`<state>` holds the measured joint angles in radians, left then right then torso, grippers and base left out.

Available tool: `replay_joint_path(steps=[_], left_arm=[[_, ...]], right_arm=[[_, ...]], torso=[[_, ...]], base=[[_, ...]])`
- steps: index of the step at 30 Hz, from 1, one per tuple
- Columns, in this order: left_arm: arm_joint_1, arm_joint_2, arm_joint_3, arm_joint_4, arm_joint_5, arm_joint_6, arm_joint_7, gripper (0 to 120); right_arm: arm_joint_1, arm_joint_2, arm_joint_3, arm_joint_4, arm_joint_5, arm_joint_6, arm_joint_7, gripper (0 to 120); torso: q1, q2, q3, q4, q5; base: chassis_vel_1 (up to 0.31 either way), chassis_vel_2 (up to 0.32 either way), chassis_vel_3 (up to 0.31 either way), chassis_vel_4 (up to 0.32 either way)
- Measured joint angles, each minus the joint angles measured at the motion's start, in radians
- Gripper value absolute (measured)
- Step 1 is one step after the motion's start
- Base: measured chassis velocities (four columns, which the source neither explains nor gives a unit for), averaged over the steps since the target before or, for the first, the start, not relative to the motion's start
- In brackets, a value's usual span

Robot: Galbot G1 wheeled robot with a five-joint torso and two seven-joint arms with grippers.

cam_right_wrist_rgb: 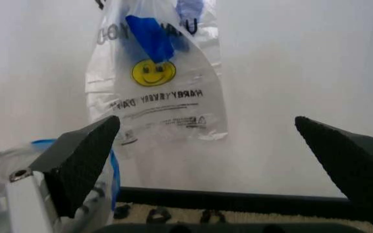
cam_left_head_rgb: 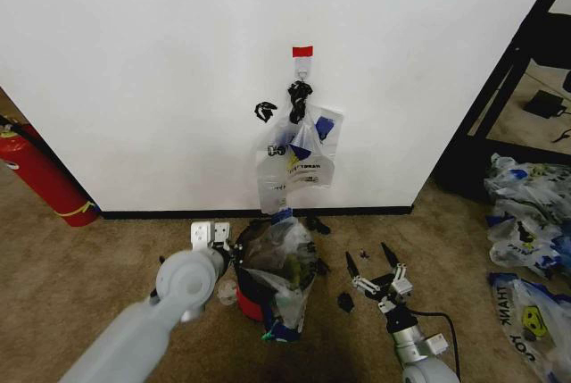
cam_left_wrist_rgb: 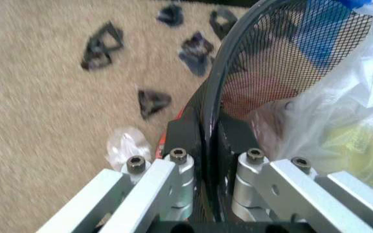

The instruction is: Pick up the garbage bag from the wall and place it over the trash bin.

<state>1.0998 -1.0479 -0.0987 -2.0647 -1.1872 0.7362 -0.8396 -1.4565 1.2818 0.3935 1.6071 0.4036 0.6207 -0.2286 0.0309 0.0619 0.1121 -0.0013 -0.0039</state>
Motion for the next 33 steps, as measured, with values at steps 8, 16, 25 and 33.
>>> replay_joint_path(steps=[8,16,25,33], left_arm=[[0.059,-0.094,-0.019,-0.004,0.015,-0.001,0.005,5],[0.098,-0.121,-0.004,0.019,0.123,-0.002,0.040,11],[0.151,-0.096,0.007,-0.058,0.329,-0.026,0.128,47],[0.202,-0.053,0.022,-0.106,0.611,-0.126,0.265,75]], right_arm=[[-0.015,0.001,-0.006,0.026,-0.026,-0.003,0.014,100],[-0.053,-0.037,-0.014,0.058,0.041,-0.049,-0.041,100],[-0.037,-0.182,-0.044,0.134,0.228,-0.325,-0.160,100],[0.057,-0.324,-0.033,0.187,0.355,-0.728,-0.208,100]], torso=[[0.000,0.000,0.000,-0.0001,0.0002],[0.000,0.000,0.000,-0.0005,0.0003],[0.000,0.000,0.000,0.0006,0.0002],[0.000,0.000,0.000,0.0005,0.0003]], base=[[0.000,0.000,0.000,0.000],[0.000,0.000,0.000,0.000],[0.000,0.000,0.000,0.000],[0.000,0.000,0.000,0.000]])
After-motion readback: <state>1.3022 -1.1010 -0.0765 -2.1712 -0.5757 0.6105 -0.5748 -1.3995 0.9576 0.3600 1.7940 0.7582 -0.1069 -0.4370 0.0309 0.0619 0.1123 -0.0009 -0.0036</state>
